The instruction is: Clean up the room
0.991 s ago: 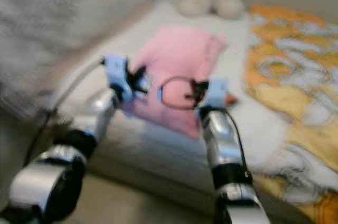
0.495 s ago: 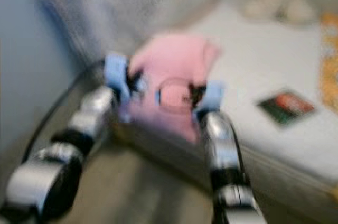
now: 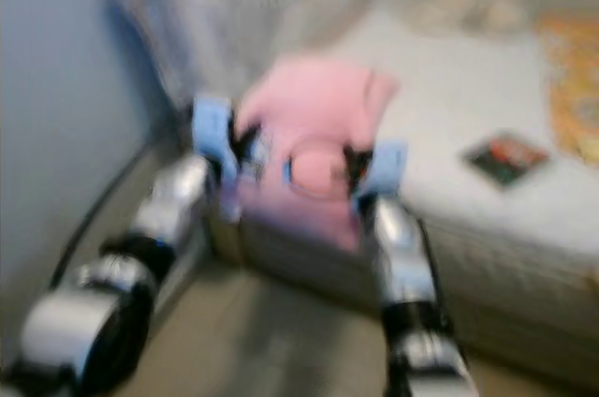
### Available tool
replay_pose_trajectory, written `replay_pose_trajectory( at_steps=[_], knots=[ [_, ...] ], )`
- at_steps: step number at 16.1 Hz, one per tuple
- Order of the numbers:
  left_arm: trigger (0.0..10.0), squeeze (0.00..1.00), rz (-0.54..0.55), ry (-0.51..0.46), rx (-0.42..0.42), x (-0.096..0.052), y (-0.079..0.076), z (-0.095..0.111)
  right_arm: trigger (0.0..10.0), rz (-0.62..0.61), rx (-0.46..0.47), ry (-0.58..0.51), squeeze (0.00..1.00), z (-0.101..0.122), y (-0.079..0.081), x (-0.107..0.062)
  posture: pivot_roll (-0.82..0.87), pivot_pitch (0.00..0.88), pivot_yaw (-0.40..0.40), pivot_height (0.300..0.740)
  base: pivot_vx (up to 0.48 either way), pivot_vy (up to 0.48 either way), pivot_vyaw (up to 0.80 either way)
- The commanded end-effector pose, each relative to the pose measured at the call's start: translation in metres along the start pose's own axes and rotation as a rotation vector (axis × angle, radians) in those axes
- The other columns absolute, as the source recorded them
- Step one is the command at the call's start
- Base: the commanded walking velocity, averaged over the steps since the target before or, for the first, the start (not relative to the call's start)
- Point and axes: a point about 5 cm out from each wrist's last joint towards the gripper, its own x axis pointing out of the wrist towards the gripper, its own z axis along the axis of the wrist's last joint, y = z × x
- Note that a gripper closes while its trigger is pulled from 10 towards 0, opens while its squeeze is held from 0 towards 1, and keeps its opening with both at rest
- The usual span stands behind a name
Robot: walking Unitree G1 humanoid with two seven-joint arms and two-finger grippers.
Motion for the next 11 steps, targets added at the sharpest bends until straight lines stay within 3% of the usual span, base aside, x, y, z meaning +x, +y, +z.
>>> replay_pose_trajectory(
  at_steps=[1, 11],
  knots=[
    [10.0, 0.0, 0.022, -0.038, 0.014, -0.0016, 0.0096, 0.0081, 10.0, 0.005, -0.014, -0.029, 0.0, 0.0078, 0.0029, 0.0026, 0.03, 0.0, 0.041, 0.74, 0.48, 0.0, 0.0],
    [10.0, 0.0, 0.019, -0.039, -0.014, -0.0031, 0.0071, 0.0037, 10.0, 0.01, -0.014, -0.013, 0.0, 0.0013, 0.0058, -0.0005, 0.04, 0.0, 0.043, 0.74, 0.48, 0.0, 0.0]
  ],
)
